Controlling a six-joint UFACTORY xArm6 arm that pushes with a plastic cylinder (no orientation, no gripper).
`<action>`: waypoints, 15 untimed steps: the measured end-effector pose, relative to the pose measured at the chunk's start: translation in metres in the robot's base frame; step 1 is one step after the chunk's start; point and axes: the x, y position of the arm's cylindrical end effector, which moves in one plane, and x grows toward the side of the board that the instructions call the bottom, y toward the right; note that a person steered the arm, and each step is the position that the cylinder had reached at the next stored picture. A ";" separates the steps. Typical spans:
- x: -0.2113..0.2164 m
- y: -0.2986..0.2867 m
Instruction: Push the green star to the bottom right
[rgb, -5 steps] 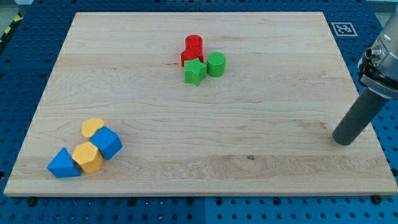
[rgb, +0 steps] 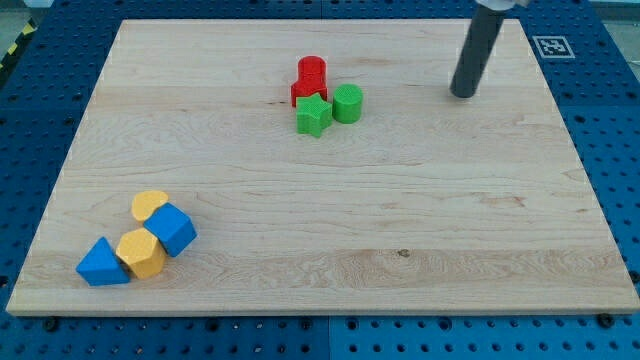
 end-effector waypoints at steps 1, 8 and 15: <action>-0.021 -0.064; 0.018 -0.184; 0.099 -0.131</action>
